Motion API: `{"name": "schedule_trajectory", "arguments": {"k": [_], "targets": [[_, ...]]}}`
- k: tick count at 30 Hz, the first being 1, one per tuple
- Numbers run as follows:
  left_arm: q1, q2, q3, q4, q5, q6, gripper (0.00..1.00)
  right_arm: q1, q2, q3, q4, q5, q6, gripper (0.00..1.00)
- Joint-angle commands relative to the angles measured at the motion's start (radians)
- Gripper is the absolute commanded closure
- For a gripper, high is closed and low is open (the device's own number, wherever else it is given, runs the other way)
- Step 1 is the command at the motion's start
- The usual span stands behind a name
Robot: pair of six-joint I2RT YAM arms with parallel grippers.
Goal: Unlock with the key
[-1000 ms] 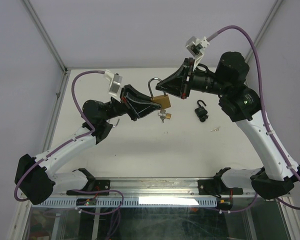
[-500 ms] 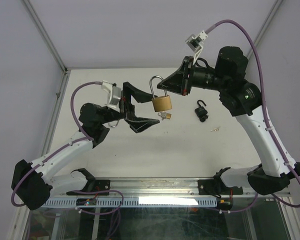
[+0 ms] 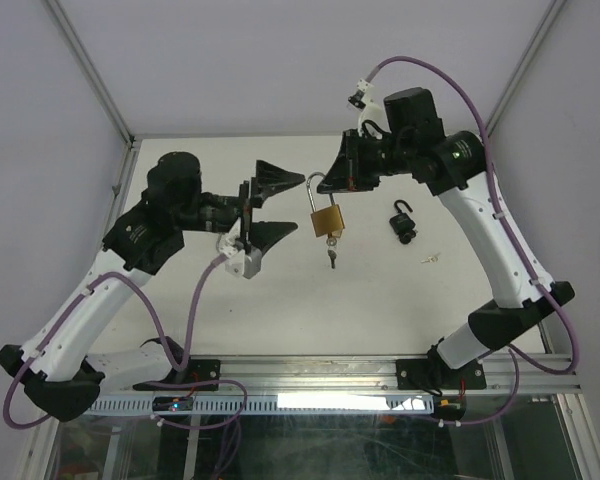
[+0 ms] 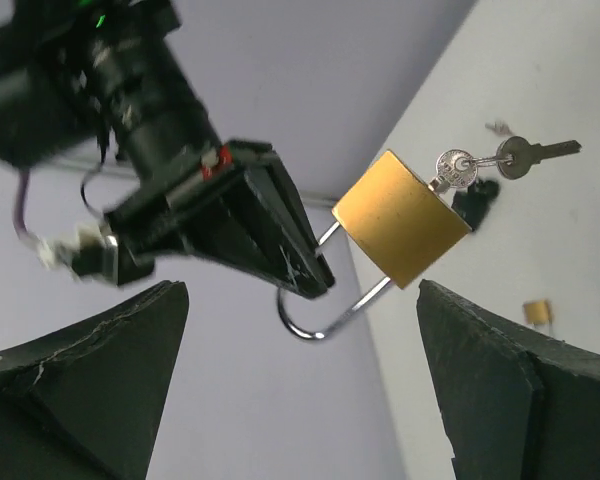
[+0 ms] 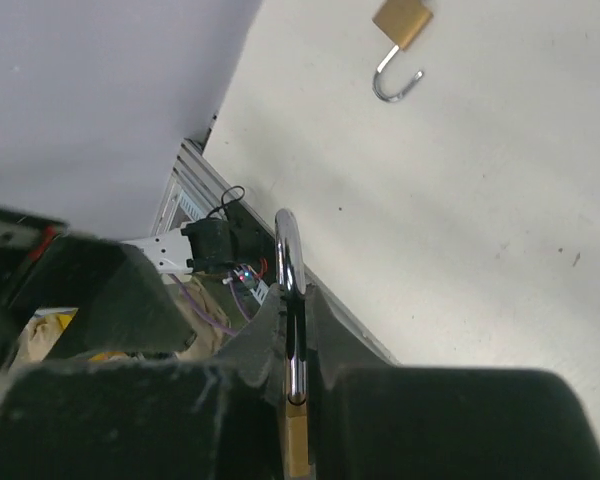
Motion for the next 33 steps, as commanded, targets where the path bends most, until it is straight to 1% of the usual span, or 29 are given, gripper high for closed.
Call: {"name": "schedule_trajectory", "arguments": {"k": [1, 4, 6, 8, 13, 16, 18, 19, 25, 31, 33], "targets": [[-0.096, 0.130, 0.205, -0.535, -0.121, 0.777, 0.01, 0.013, 0.024, 0.070, -0.022, -0.020, 0.070, 1.00], [-0.138, 0.230, 0.342, -0.710, -0.210, 0.912, 0.01, 0.047, 0.037, 0.061, -0.010, -0.025, 0.070, 1.00], [-0.161, 0.277, 0.399, -0.798, -0.277, 0.960, 0.01, 0.072, 0.050, 0.059, -0.009, -0.026, 0.069, 1.00], [-0.180, 0.313, 0.438, -0.865, -0.299, 0.992, 0.01, 0.091, 0.064, 0.061, -0.008, -0.029, 0.065, 1.00], [-0.207, 0.348, 0.455, -0.865, -0.381, 1.031, 0.01, 0.123, 0.082, 0.065, 0.027, -0.063, 0.056, 1.00], [-0.220, 0.351, 0.468, -0.886, -0.378, 1.059, 0.01, 0.132, 0.089, 0.066, 0.034, -0.070, 0.050, 1.00], [-0.249, 0.355, 0.490, -0.944, -0.372, 1.040, 0.01, 0.131, 0.097, 0.067, 0.031, -0.069, 0.044, 1.00], [-0.257, 0.357, 0.491, -0.948, -0.371, 1.025, 0.01, 0.132, 0.102, 0.071, 0.033, -0.070, 0.041, 1.00], [-0.259, 0.393, 0.487, -0.907, -0.509, 0.955, 0.01, 0.148, 0.111, 0.084, 0.054, -0.077, 0.037, 1.00], [-0.265, 0.377, 0.451, -0.903, -0.516, 0.951, 0.01, 0.152, 0.114, 0.076, 0.079, -0.085, 0.041, 1.00], [-0.265, 0.384, 0.455, -0.901, -0.528, 0.939, 0.04, 0.154, 0.117, 0.078, 0.089, -0.096, 0.042, 1.00]]}}
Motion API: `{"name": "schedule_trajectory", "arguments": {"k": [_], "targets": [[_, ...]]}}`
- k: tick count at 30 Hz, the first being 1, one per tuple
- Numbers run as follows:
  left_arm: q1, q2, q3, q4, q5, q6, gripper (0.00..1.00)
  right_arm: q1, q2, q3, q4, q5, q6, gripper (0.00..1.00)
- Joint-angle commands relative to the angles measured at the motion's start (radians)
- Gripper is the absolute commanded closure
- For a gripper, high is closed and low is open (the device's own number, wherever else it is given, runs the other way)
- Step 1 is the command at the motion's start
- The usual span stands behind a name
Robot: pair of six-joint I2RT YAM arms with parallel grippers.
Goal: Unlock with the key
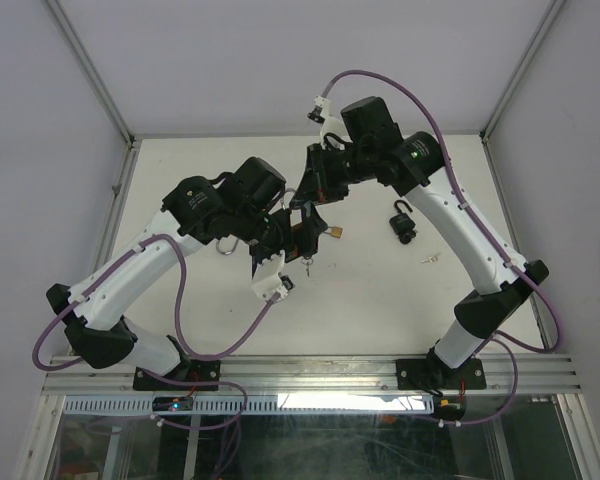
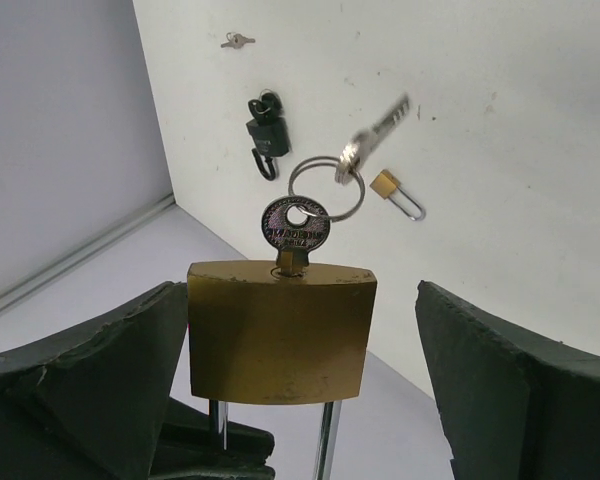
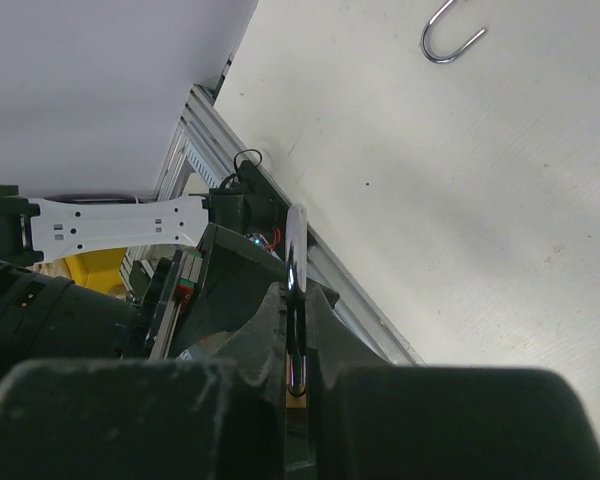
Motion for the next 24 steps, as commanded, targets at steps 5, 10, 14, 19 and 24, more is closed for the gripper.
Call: {"name": "schedule_trajectory", "arguments": {"k": [5, 10, 14, 19, 24], "targets": [[-0.004, 0.001, -0.004, 0.038, -0.061, 0.097, 0.36, 0.024, -0.026, 0.053, 0.094, -0.098, 0.025, 1.00], [-0.004, -0.010, -0.014, 0.065, -0.046, 0.086, 0.52, 0.025, -0.028, 0.051, 0.092, -0.104, 0.017, 1.00], [-0.004, -0.011, -0.025, 0.088, -0.040, 0.071, 0.78, 0.025, -0.035, 0.048, 0.099, -0.112, 0.013, 1.00], [-0.007, -0.084, -0.143, 0.249, -0.025, 0.023, 1.00, 0.022, -0.066, 0.018, 0.123, -0.073, 0.012, 0.67], [-0.023, -0.170, -0.298, 0.510, -0.093, -0.158, 1.00, -0.059, -0.205, -0.119, 0.161, 0.098, 0.065, 0.00]]}}
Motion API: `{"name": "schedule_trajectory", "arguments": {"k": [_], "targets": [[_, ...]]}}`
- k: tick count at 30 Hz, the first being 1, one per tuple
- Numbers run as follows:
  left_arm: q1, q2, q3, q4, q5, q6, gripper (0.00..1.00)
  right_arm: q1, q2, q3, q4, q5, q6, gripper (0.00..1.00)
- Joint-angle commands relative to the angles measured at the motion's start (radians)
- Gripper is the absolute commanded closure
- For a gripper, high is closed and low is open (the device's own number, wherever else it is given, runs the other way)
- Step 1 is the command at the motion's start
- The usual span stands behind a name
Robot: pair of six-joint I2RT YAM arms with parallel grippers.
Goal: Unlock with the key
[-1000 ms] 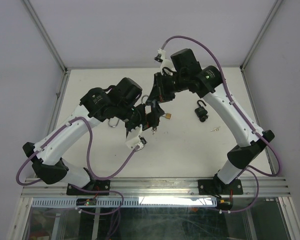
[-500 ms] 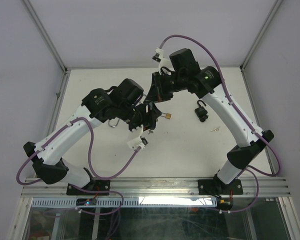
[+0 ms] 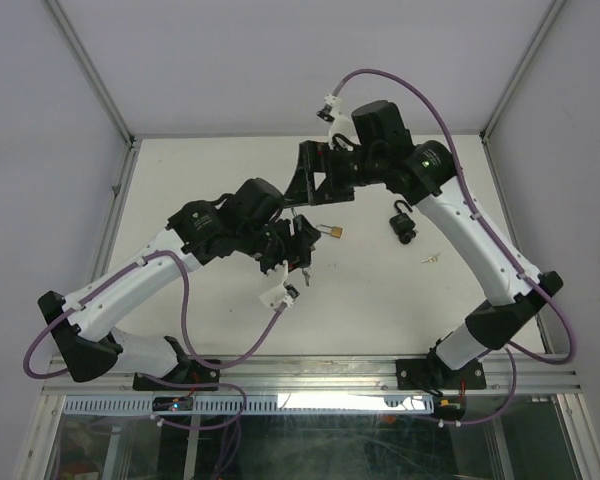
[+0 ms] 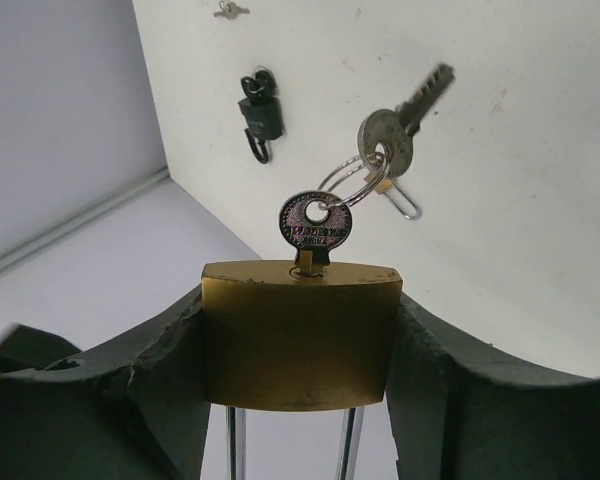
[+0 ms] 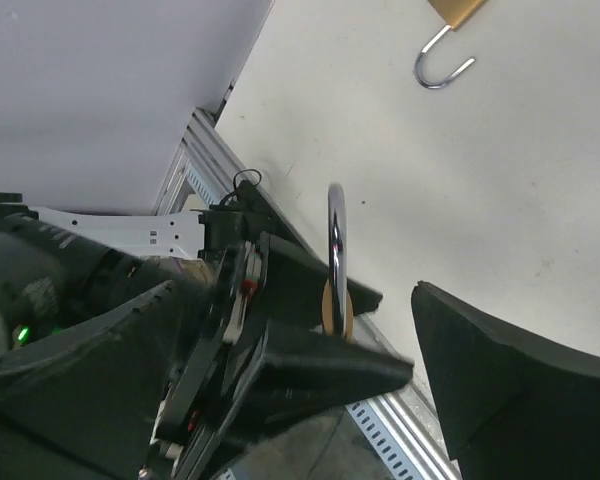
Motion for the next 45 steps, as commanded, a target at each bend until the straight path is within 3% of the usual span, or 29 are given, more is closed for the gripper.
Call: {"name": "schedule_trajectory", "arguments": {"k": [1, 5, 10, 12, 15, 16, 18, 23, 30, 33, 45], "targets": [[-0.016, -0.076, -0.074, 0.328, -0.076, -0.189, 1.00, -0.101, -0.225, -0.129, 0.129, 0.094, 0.082, 0.00], [-0.047, -0.108, -0.129, 0.462, -0.230, -0.377, 1.00, -0.237, -0.441, -0.344, 0.261, 0.175, 0.122, 0.04], [-0.088, -0.129, -0.167, 0.639, -0.420, -0.631, 1.00, -0.252, -0.596, -0.598, 0.347, 0.277, 0.037, 0.20], [-0.094, -0.142, -0.175, 0.668, -0.435, -0.706, 1.00, -0.248, -0.637, -0.713, 0.441, 0.233, 0.031, 0.25], [-0.100, -0.180, -0.224, 0.728, -0.408, -0.757, 1.00, -0.212, -0.685, -0.816, 0.650, 0.121, 0.036, 0.41], [-0.101, -0.188, -0.235, 0.748, -0.401, -0.773, 1.00, -0.196, -0.693, -0.827, 0.689, 0.107, 0.029, 0.47], [-0.104, -0.189, -0.238, 0.766, -0.391, -0.795, 1.00, -0.174, -0.690, -0.830, 0.711, 0.071, 0.014, 0.49], [-0.104, -0.152, -0.217, 0.762, -0.379, -0.838, 1.00, -0.169, -0.633, -0.802, 0.717, -0.023, 0.050, 0.41], [-0.104, -0.118, -0.188, 0.740, -0.351, -0.841, 1.00, -0.169, -0.611, -0.797, 0.779, -0.104, 0.091, 0.57], [-0.104, -0.108, -0.179, 0.738, -0.345, -0.839, 1.00, -0.170, -0.607, -0.798, 0.773, -0.138, 0.095, 0.57], [-0.104, -0.100, -0.156, 0.738, -0.319, -0.883, 1.00, -0.157, -0.593, -0.827, 0.710, -0.035, 0.043, 0.62]]}}
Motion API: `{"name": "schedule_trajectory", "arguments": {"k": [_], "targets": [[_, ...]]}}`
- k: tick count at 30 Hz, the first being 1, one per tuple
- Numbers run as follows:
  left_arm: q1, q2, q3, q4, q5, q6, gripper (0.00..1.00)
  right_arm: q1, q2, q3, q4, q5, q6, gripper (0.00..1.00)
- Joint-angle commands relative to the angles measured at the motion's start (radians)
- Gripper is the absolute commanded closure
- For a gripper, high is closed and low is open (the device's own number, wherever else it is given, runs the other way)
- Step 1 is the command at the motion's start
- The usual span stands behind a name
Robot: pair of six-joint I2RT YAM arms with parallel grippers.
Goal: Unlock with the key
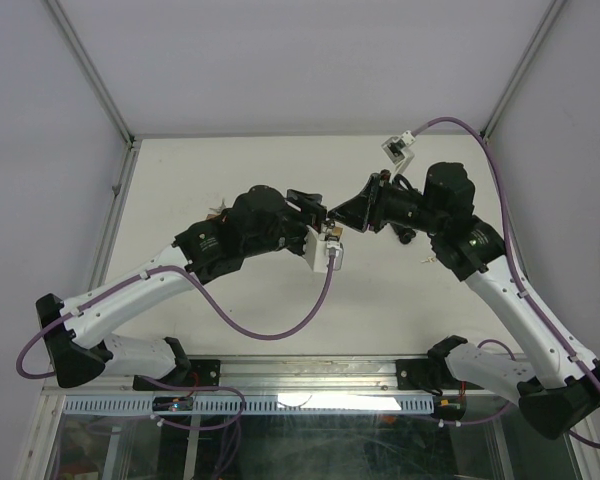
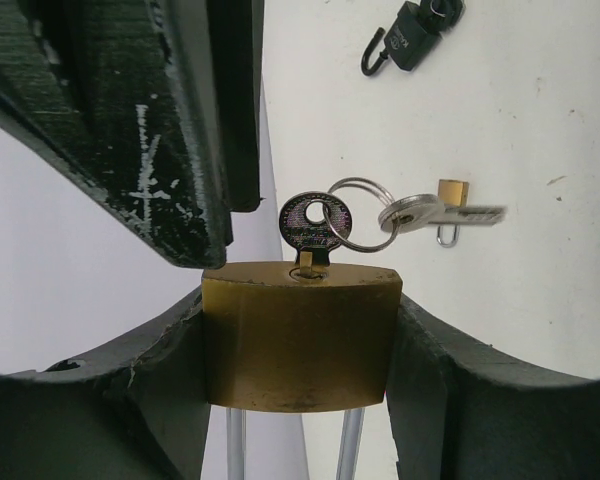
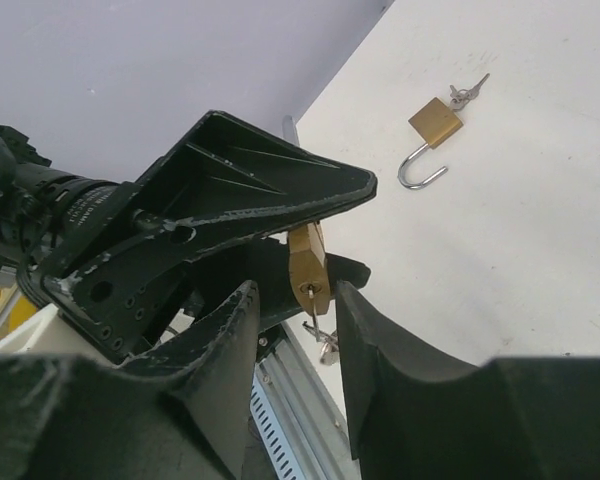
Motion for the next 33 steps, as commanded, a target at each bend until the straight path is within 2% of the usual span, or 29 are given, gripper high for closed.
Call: {"name": "schedule_trajectory", "arguments": {"k": [1, 11, 12, 16, 18, 21, 25, 29, 33], "targets": [[-0.012, -0.020, 0.075, 0.106, 0.021, -0.032, 1.00, 0.006, 0.007, 0.008, 0.022, 0.015, -0.028, 0.62], [-0.012, -0.019, 0.079, 0.099, 0.021, -0.040, 1.00, 0.014, 0.026, 0.000, 0.020, -0.039, -0.022, 0.72], [-0.012, -0.018, 0.079, 0.100, 0.022, -0.042, 1.00, 0.016, 0.025, -0.001, 0.020, -0.042, -0.022, 0.72], [-0.012, -0.019, 0.078, 0.095, 0.024, -0.046, 1.00, 0.015, 0.014, -0.003, 0.010, -0.077, -0.036, 0.55], [-0.012, -0.020, 0.079, 0.095, 0.024, -0.047, 1.00, 0.014, 0.009, -0.004, -0.004, -0.095, -0.047, 0.55], [-0.012, -0.022, 0.076, 0.095, 0.023, -0.048, 1.00, 0.015, 0.003, -0.005, -0.030, -0.073, -0.060, 0.67], [-0.012, -0.024, 0.075, 0.094, 0.023, -0.050, 1.00, 0.014, -0.001, -0.005, -0.035, -0.057, -0.067, 0.75], [-0.012, -0.025, 0.073, 0.093, 0.021, -0.051, 1.00, 0.014, -0.002, -0.008, -0.045, -0.049, -0.070, 0.92], [-0.012, -0.023, 0.078, 0.093, 0.020, -0.054, 1.00, 0.016, 0.005, -0.010, -0.048, -0.049, -0.060, 0.98]]}}
